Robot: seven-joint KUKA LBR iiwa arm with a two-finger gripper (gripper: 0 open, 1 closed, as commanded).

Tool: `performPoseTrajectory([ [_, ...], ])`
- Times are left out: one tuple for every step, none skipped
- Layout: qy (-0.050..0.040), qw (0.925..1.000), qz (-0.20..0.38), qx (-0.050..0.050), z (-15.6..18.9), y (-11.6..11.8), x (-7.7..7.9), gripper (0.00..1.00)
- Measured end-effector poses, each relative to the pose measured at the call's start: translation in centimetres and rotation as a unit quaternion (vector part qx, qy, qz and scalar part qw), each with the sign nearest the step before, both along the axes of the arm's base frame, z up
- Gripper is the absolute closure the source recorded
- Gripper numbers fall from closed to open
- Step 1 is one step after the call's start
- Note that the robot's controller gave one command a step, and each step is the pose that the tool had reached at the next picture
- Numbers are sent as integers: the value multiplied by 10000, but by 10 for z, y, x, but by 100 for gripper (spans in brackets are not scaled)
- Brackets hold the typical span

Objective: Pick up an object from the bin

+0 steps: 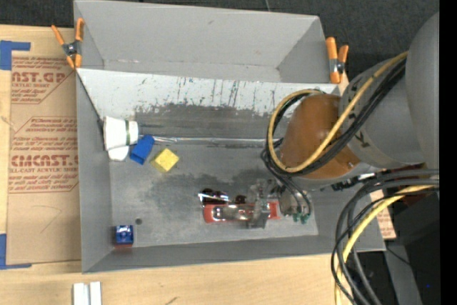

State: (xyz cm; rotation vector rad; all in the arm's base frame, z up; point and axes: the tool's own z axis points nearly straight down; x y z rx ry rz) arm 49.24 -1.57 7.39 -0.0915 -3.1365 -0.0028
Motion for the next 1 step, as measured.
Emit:
performPoseTrajectory([
  [40, 10000, 0, 4, 20, 0, -2, 100],
])
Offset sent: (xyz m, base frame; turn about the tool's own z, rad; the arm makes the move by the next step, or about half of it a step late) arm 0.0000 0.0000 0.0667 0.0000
